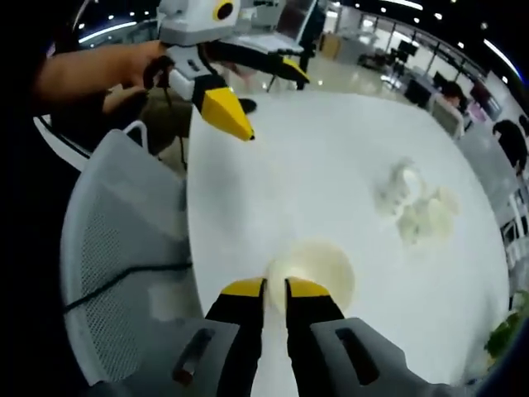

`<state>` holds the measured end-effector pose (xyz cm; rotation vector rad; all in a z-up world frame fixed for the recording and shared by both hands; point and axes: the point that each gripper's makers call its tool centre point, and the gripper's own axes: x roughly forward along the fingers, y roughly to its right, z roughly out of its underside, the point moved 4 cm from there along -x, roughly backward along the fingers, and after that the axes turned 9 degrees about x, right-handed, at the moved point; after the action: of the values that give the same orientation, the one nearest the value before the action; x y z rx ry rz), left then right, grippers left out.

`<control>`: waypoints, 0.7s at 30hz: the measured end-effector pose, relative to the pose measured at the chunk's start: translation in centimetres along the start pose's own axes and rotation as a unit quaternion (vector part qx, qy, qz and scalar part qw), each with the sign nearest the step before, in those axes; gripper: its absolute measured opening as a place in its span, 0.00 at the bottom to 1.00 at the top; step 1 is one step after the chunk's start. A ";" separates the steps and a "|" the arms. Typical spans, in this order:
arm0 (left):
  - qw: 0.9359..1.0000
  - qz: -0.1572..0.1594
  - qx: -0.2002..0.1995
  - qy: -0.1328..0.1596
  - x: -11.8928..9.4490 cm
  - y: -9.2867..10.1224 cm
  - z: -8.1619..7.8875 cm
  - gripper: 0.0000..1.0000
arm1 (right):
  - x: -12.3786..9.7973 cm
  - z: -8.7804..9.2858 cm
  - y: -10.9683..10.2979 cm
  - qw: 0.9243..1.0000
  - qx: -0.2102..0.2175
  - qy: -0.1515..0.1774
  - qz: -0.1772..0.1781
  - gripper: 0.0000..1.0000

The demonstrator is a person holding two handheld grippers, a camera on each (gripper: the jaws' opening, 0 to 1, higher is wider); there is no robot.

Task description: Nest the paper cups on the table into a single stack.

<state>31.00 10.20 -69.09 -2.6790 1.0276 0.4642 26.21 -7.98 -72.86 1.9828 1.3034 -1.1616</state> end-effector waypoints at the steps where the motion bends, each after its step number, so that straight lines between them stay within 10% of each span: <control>1: 1.000 0.000 0.000 0.000 0.0 0.1 0.0 0.95 | 0.1 0.0 -0.1 1.000 0.003 0.003 -0.003 0.06; 12: 1.000 0.000 0.003 0.000 -0.1 0.3 -0.2 0.95 | 0.5 0.5 -0.5 0.999 0.018 0.032 -0.003 0.09; 21: 1.000 0.001 0.005 0.008 0.0 0.4 -0.7 0.97 | -3.4 -2.8 1.5 0.982 0.041 0.184 0.006 0.41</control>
<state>30.84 9.65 -68.51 -2.6772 1.0349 0.4386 28.06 -8.10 -68.55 2.3438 1.4342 -0.8822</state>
